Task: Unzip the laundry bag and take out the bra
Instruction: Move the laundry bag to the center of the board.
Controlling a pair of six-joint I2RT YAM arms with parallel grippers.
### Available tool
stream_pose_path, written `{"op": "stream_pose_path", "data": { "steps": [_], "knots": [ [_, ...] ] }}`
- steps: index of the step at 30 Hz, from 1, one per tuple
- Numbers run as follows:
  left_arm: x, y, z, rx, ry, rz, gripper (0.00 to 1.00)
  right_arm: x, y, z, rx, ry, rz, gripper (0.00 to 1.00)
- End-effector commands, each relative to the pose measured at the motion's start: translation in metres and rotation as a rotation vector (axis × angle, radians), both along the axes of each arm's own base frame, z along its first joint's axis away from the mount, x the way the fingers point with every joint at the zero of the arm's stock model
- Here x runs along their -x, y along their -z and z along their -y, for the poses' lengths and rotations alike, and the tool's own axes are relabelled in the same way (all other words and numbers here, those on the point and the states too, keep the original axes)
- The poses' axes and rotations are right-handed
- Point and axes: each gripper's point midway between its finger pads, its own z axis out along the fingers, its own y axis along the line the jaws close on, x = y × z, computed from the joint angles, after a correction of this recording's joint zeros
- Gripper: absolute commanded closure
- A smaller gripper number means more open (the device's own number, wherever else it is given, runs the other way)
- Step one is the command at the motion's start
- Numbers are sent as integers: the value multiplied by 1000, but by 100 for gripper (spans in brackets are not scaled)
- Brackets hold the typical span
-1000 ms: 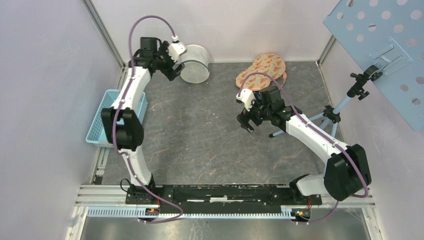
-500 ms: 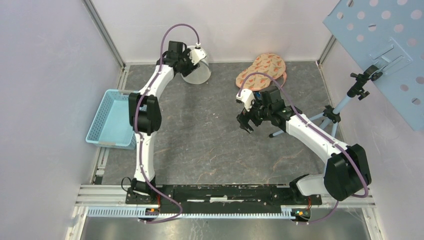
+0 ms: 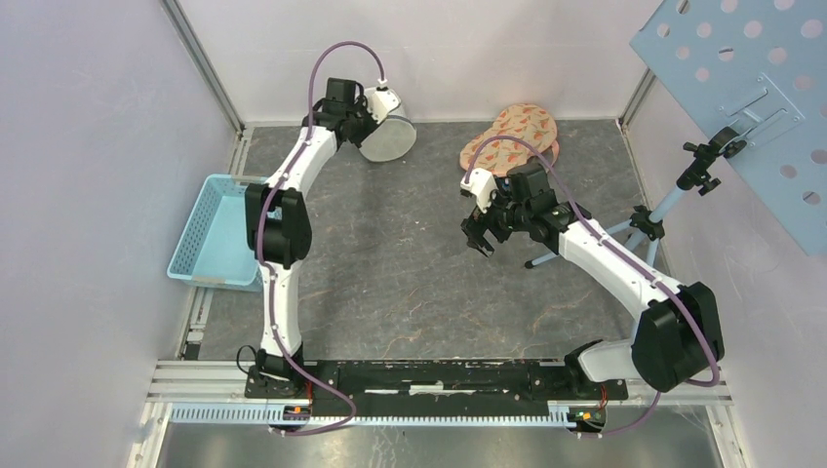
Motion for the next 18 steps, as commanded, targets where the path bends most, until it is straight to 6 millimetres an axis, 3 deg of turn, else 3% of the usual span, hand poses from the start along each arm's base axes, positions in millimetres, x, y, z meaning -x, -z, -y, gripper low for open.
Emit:
{"op": "stream_pose_path", "data": {
  "steps": [1,7,13,18],
  "knots": [
    [32,-82,10,176,-53,20,98,-9,-42,-9,-49,-15,76,2],
    [79,-113,15,314,-104,-103,98,-9,-61,-8,-61,-13,109,2],
    [144,-129,28,441,-79,-266,98,-5,-69,-8,-70,-12,112,2],
    [204,-120,40,534,-58,-419,98,-1,-71,-6,-73,-17,121,2]
  ]
}}
